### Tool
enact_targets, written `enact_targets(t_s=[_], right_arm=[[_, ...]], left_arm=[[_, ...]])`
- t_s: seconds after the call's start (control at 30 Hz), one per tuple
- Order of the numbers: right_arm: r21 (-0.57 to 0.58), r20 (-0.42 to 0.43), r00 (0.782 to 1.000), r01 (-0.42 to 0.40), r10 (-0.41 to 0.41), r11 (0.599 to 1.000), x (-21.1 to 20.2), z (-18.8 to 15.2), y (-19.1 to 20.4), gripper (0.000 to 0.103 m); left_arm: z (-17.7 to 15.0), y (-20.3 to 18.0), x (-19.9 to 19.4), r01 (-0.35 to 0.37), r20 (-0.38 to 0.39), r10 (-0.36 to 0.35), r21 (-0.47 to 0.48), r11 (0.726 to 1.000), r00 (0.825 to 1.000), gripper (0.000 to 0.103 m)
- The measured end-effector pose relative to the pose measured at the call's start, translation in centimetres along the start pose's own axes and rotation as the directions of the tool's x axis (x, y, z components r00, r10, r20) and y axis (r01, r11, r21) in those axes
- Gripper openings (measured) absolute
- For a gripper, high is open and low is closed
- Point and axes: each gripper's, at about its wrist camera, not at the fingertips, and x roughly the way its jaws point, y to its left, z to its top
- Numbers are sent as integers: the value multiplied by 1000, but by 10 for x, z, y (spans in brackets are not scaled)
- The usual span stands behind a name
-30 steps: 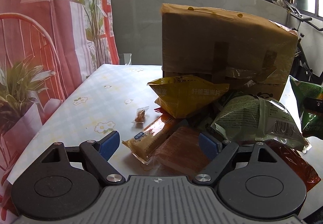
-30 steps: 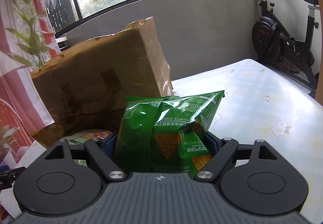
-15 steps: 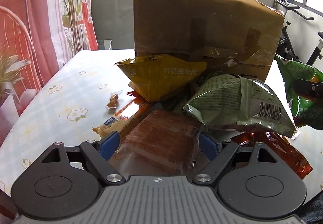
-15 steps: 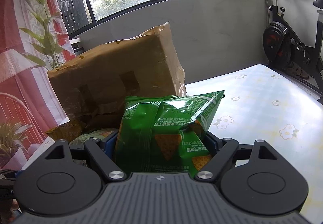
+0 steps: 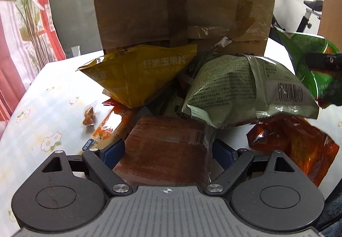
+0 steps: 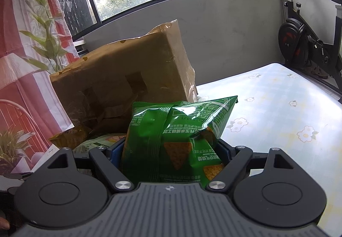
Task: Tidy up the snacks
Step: 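Grasp the red-printed wrapped snack with the left tool while the right tool holds the green bag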
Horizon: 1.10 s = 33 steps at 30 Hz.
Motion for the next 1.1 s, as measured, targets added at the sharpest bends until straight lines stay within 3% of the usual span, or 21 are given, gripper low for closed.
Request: enact_targets(t_s=[0.1, 0.23, 0.43, 0.57, 0.73, 0.9, 1.1], right_arm=[[-1, -7, 1000, -4, 4, 1000, 1, 0, 0, 83], [2, -9, 1000, -6, 6, 1000, 2, -1, -1, 83], [3, -11, 1000, -4, 4, 1000, 2, -1, -1, 83], [-3, -10, 1000, -2, 2, 1000, 1, -1, -1, 83], [-4, -9, 1000, 4, -4, 1000, 0, -1, 0, 83], [-2, -5, 1000, 10, -10, 1000, 0, -1, 1, 83], [-8, 9, 1000, 10, -10, 1000, -3, -1, 3, 83]], left_arm=[[-3, -2, 4, -26, -1, 26, 24, 999, 1000, 92], [-1, 10, 10, 2, -23, -3, -32, 999, 1000, 93], [-5, 14, 13, 18, -32, -19, -43, 999, 999, 91], [-8, 11, -2, 3, -27, -5, -62, 998, 1000, 82], [-17, 15, -20, 2, -44, -6, -86, 996, 999, 81], [-18, 21, -53, 6, -1, -6, -111, 994, 1000, 81], [-12, 37, -79, -34, 50, 44, -175, 984, 998, 81]])
